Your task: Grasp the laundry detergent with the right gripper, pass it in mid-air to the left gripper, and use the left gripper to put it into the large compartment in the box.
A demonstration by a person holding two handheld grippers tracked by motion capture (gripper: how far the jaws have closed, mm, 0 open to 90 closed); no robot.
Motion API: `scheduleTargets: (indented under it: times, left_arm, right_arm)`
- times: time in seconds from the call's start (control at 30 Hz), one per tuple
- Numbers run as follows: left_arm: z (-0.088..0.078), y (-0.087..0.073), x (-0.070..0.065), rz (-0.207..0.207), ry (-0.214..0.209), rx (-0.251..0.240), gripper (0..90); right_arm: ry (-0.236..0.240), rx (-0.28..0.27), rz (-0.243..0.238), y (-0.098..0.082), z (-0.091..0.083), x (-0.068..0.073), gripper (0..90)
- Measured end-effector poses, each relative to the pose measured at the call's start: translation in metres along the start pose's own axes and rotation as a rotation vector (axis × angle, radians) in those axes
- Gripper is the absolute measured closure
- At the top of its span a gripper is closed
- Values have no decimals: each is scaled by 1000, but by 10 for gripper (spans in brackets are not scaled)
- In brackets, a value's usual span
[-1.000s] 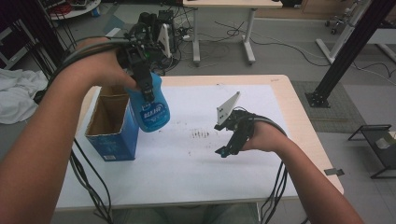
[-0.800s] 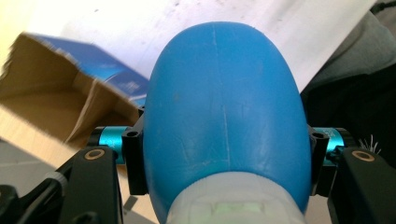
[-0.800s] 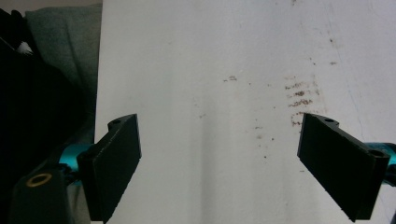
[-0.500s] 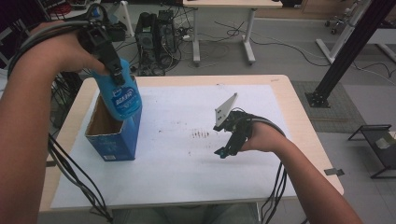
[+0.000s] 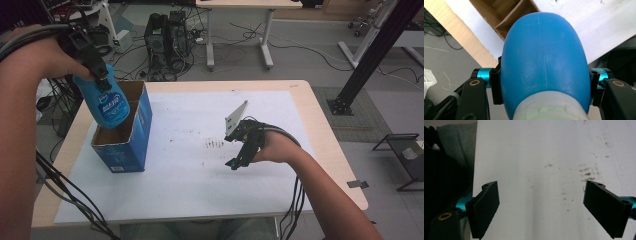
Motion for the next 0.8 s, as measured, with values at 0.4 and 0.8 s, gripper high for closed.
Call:
scheduleTargets:
  times: [0.4, 0.8]
  left_arm:
    - [39, 2, -2, 12, -24, 22, 379]
    - [83, 3, -17, 61, -53, 45, 379]
  right_arm:
    - [-2, -7, 11, 0, 5, 0, 125]
    - [-3, -12, 16, 1, 5, 1, 125]
Point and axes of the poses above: each handheld gripper's, and its own axes: z roughly forward along the jaws, y roughly out of its top, x roughly to its left, the point moved 9 cm from there along z, roughly forward along the jaws, and after that the axes turned 12 degrees about y, right-handed, at the moved point
